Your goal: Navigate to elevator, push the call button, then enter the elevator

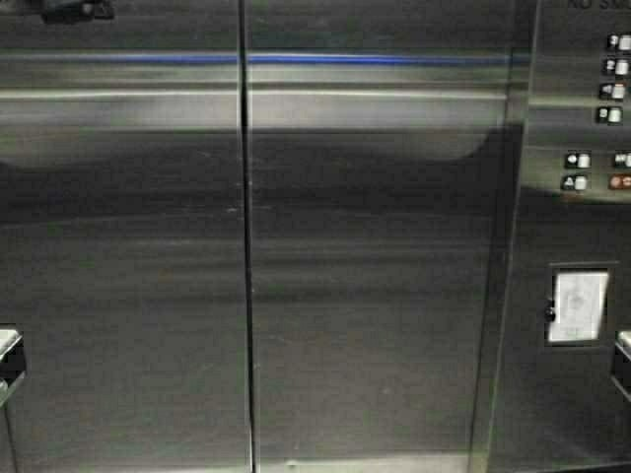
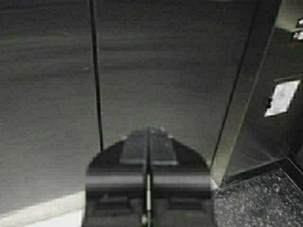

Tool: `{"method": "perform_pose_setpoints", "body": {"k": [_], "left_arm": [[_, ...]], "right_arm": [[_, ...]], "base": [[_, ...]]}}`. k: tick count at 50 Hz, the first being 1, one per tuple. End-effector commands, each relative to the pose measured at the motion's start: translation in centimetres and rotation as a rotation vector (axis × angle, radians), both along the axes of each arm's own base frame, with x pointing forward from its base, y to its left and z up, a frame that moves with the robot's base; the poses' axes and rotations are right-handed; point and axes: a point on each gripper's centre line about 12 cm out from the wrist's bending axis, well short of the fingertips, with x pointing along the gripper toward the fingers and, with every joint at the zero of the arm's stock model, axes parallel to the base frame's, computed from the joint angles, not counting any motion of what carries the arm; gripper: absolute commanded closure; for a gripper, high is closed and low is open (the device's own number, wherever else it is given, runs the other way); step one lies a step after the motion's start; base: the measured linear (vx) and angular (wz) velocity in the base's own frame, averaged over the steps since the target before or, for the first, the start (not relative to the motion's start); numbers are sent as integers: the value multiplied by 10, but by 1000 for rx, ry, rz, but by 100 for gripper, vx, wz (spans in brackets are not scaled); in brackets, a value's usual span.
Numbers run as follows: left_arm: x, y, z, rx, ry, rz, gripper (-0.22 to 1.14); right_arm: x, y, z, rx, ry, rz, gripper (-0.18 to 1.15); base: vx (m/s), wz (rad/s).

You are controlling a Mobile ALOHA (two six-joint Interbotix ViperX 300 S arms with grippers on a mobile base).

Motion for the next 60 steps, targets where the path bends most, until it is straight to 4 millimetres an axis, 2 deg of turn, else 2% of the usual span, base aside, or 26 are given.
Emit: {"method": "perform_pose_setpoints", "body": {"k": [1,29,60], "left_arm": [[2,0,7,-5,-22,3,89],[4,0,6,-6,-18,3,89],[4,0,6,-7,-16,4,89]], "right_arm": [[0,2,14,34,-50,11,91],[-3,4,5,51,-67,32,91],[-3,5,5,60,-77,38,91]], "base": [[-6,2],[-1,6],[-1,4]]}}
